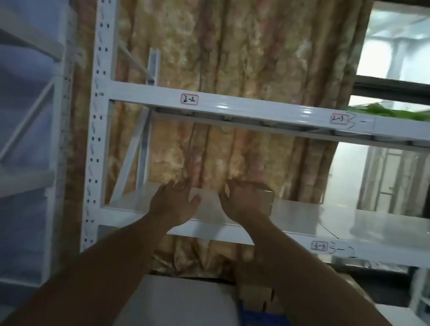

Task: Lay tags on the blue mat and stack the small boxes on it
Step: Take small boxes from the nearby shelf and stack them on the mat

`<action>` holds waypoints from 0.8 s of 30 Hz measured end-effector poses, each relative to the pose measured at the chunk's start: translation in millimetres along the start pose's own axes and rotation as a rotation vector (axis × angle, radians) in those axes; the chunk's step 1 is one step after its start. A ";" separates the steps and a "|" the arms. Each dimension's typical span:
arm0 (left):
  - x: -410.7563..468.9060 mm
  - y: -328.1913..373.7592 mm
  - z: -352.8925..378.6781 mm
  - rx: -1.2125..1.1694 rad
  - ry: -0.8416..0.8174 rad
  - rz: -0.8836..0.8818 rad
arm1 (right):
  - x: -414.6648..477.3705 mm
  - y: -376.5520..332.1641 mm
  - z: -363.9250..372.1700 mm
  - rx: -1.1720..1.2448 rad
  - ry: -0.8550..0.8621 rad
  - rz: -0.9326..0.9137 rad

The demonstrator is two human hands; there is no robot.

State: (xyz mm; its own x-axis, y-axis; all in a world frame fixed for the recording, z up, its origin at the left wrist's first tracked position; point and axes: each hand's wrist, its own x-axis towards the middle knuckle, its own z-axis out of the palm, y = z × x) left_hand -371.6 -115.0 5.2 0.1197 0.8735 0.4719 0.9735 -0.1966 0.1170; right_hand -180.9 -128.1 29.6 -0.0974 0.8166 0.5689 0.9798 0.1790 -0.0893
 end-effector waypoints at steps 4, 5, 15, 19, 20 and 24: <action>21.0 51.4 25.7 -0.136 -0.026 0.056 | -7.8 62.9 -3.5 0.094 -0.022 0.216; 26.7 63.1 30.5 -0.166 -0.047 0.056 | -7.9 75.7 -2.0 0.117 -0.032 0.260; 86.2 120.6 69.7 -0.482 -0.128 -0.035 | 19.7 137.7 39.1 0.466 -0.058 0.474; 95.3 137.2 76.3 -0.479 -0.030 -0.043 | 33.0 135.4 50.9 0.514 -0.072 0.480; 97.8 139.1 79.6 -0.484 -0.031 -0.052 | 35.1 134.9 54.6 0.525 -0.075 0.482; 103.2 147.7 91.4 -0.585 -0.072 -0.047 | 40.0 135.0 64.1 0.637 -0.081 0.502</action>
State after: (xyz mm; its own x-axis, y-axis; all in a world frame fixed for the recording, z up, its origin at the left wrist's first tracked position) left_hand -197.6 -13.2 -8.7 0.1116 0.9111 0.3967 0.7109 -0.3522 0.6088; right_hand -63.8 -36.1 -12.1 0.2906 0.9153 0.2789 0.6251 0.0391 -0.7795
